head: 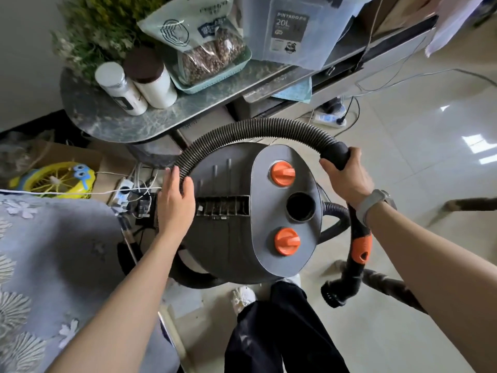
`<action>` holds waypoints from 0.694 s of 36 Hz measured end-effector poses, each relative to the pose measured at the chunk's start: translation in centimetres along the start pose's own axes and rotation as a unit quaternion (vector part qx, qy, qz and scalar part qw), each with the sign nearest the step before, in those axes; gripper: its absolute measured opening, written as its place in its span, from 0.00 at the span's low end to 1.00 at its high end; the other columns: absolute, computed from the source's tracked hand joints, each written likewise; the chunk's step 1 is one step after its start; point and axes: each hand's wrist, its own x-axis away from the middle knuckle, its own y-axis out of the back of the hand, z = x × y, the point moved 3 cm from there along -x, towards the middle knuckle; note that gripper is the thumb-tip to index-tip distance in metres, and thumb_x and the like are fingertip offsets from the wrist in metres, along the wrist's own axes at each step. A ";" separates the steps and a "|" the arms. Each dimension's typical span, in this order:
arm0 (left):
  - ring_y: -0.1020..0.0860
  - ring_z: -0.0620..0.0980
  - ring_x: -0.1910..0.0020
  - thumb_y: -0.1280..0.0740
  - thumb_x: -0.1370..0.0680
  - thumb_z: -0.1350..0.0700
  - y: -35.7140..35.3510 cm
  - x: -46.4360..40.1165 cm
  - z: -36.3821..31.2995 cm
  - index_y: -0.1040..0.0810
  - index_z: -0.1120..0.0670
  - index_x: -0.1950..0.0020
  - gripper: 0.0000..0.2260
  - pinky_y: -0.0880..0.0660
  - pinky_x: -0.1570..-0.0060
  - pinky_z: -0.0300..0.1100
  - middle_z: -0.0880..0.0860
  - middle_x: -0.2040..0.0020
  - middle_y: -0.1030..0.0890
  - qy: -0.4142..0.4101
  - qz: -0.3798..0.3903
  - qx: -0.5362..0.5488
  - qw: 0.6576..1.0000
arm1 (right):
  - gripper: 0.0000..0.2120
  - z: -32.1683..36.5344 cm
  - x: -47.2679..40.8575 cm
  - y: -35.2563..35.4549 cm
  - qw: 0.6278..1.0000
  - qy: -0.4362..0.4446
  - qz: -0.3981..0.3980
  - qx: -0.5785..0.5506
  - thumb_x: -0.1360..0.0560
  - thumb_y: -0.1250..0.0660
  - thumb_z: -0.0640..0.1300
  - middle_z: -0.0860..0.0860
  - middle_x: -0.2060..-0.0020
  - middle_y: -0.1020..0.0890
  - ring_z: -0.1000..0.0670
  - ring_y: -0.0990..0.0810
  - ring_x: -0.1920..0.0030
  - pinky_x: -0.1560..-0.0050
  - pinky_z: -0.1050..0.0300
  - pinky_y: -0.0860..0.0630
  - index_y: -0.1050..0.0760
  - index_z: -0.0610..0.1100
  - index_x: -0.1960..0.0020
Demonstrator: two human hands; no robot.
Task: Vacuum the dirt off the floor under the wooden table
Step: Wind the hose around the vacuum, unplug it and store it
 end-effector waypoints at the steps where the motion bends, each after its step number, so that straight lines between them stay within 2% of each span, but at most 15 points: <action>1: 0.44 0.50 0.24 0.47 0.17 0.49 0.6 -0.7 0.3 0.42 0.51 0.23 0.23 0.47 0.26 0.47 0.51 0.22 0.44 0.013 -0.024 0.025 0.999 | 0.24 -0.3 -0.3 0.2 1.000 -0.007 -0.010 -0.012 0.25 0.37 0.59 0.46 0.55 0.26 0.42 0.29 0.60 0.59 0.53 0.35 0.40 0.46 0.37; 4: 0.36 0.57 0.28 0.45 0.18 0.53 1.6 -1.6 2.8 0.37 0.57 0.25 0.21 0.40 0.29 0.49 0.57 0.26 0.35 0.091 -0.047 0.044 0.994 | 0.24 -1.6 -0.8 0.6 0.997 -0.045 -0.047 -0.051 0.24 0.38 0.58 0.44 0.54 0.26 0.41 0.28 0.59 0.58 0.51 0.33 0.40 0.45 0.37; 6: 0.35 0.61 0.30 0.44 0.18 0.50 1.4 -0.4 4.4 0.35 0.57 0.27 0.21 0.38 0.31 0.52 0.60 0.29 0.32 0.147 -0.026 0.061 0.987 | 0.24 -2.2 -0.8 0.2 0.995 -0.058 -0.062 -0.057 0.24 0.39 0.58 0.42 0.52 0.25 0.40 0.27 0.57 0.56 0.51 0.34 0.40 0.44 0.37; 9: 0.37 0.60 0.28 0.44 0.18 0.47 0.6 2.1 6.0 0.43 0.53 0.23 0.24 0.40 0.31 0.50 0.58 0.26 0.36 0.192 0.017 0.077 0.978 | 0.24 -2.8 0.1 -0.8 0.995 -0.070 -0.054 -0.051 0.24 0.39 0.58 0.40 0.50 0.24 0.36 0.24 0.51 0.55 0.51 0.35 0.40 0.44 0.38; 11: 0.34 0.62 0.30 0.44 0.18 0.48 0.6 2.6 6.8 0.44 0.51 0.23 0.24 0.38 0.33 0.51 0.58 0.27 0.33 0.187 0.029 0.066 0.980 | 0.24 -3.0 0.7 -1.6 0.995 -0.077 -0.042 -0.046 0.24 0.39 0.58 0.41 0.50 0.24 0.36 0.24 0.50 0.56 0.51 0.35 0.40 0.44 0.38; 14: 0.32 0.64 0.33 0.44 0.18 0.45 1.1 2.2 7.0 0.40 0.53 0.24 0.24 0.35 0.37 0.53 0.61 0.30 0.30 0.184 0.030 -0.017 0.982 | 0.26 -3.4 1.4 -2.7 0.994 -0.073 -0.040 -0.072 0.26 0.38 0.60 0.40 0.48 0.22 0.36 0.22 0.51 0.53 0.50 0.31 0.40 0.46 0.37; 16: 0.29 0.64 0.36 0.42 0.20 0.43 1.5 1.8 6.0 0.36 0.55 0.28 0.24 0.33 0.43 0.51 0.61 0.34 0.27 0.178 -0.003 -0.042 0.983 | 0.25 -3.6 2.0 -3.4 0.993 -0.069 -0.034 -0.090 0.26 0.37 0.60 0.40 0.47 0.21 0.36 0.22 0.50 0.50 0.49 0.29 0.40 0.47 0.37; 19: 0.27 0.63 0.38 0.38 0.22 0.42 2.1 1.0 4.0 0.34 0.55 0.32 0.25 0.32 0.43 0.52 0.59 0.35 0.26 0.184 -0.068 -0.021 0.980 | 0.25 -3.3 2.7 -3.8 0.992 -0.068 -0.028 -0.104 0.25 0.36 0.57 0.39 0.45 0.22 0.35 0.23 0.46 0.47 0.47 0.31 0.39 0.45 0.36; 22: 0.26 0.61 0.39 0.34 0.23 0.48 2.5 0.7 4.1 0.28 0.56 0.35 0.20 0.31 0.41 0.50 0.59 0.37 0.23 0.152 -0.074 -0.008 0.986 | 0.25 -3.2 3.3 -4.2 0.991 -0.068 -0.028 -0.108 0.24 0.36 0.57 0.37 0.43 0.23 0.34 0.24 0.44 0.45 0.44 0.30 0.39 0.42 0.37; 25: 0.23 0.58 0.41 0.34 0.22 0.55 2.7 1.9 4.8 0.26 0.56 0.32 0.19 0.30 0.42 0.44 0.59 0.39 0.21 0.112 -0.066 0.001 0.992 | 0.27 -3.3 3.8 -4.7 0.992 -0.065 -0.029 -0.103 0.24 0.38 0.57 0.36 0.42 0.24 0.33 0.24 0.44 0.43 0.42 0.29 0.41 0.42 0.34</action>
